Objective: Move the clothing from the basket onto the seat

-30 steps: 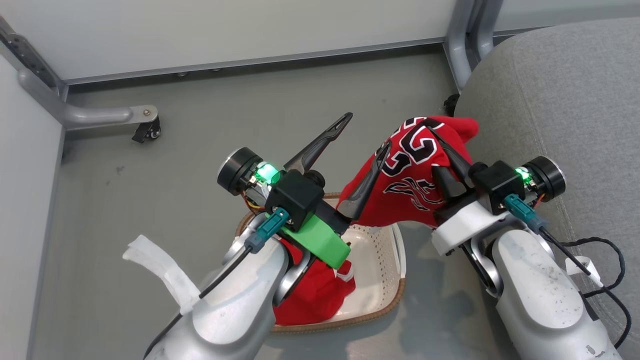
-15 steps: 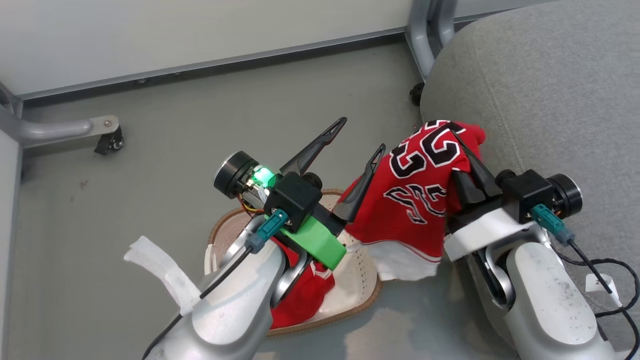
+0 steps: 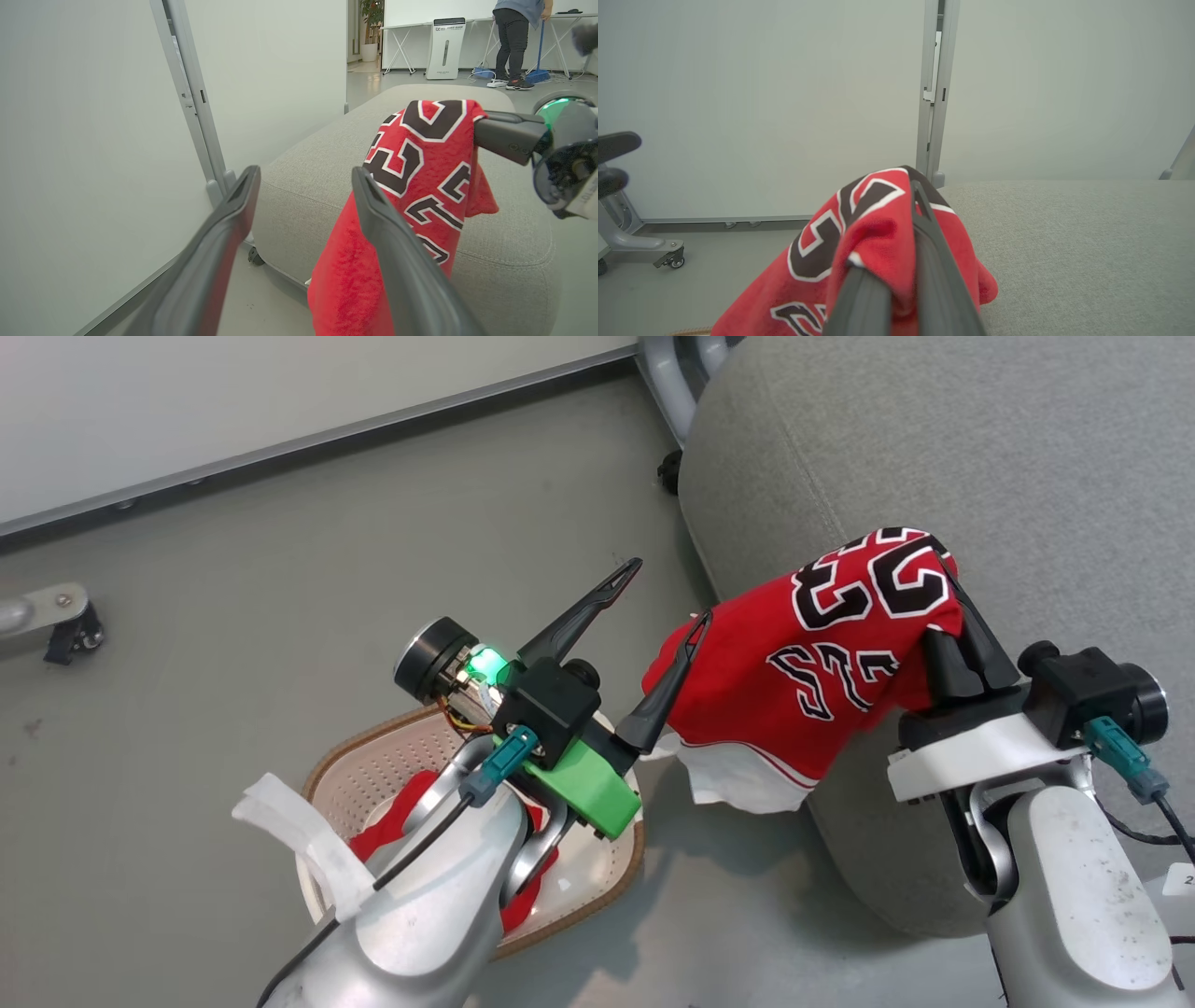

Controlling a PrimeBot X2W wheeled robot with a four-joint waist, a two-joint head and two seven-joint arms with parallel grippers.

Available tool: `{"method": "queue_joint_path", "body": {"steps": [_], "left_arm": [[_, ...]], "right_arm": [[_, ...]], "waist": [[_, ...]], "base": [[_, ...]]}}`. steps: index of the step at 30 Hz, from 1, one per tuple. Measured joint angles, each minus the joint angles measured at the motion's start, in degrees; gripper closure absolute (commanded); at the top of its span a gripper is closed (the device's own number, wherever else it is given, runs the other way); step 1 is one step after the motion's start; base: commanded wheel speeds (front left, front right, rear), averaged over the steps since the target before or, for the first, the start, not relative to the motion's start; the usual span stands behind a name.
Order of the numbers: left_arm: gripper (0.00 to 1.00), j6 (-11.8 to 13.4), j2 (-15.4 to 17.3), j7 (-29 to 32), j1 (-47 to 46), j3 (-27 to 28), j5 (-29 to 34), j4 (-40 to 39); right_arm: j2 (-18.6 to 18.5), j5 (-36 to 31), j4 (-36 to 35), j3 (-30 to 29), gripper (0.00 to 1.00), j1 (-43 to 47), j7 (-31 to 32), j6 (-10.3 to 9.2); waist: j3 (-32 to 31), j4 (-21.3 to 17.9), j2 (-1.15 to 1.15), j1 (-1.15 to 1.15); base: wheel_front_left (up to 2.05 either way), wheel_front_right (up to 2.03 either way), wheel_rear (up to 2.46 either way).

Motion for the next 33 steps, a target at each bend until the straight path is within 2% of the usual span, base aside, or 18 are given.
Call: {"method": "queue_joint_path", "body": {"steps": [17,26,33], "left_arm": [[0.00,-0.3,0.8,0.0,-0.7,-0.1,1.2,0.9],[0.00,-0.4,1.0,0.0,-0.6,0.2,1.3,0.7],[0.00,-0.4,1.2,0.0,-0.7,0.6,2.0,0.2]], "right_arm": [[0.1,1.5,-2.4,-7.4,1.00,3.2,0.0,0.00],[0.2,3.0,-2.7,-8.1,1.00,3.5,0.0,0.00],[-0.2,2.5,-2.9,-10.5,1.00,-3.7,0.0,0.00]], "waist": [[2.6,-10.2,0.00,0.00],[3.3,-11.2,0.00,0.00],[5.2,-10.4,0.00,0.00]], "base": [[0.00,0.00,0.00],[0.00,0.00,0.00],[0.00,0.00,0.00]]}}
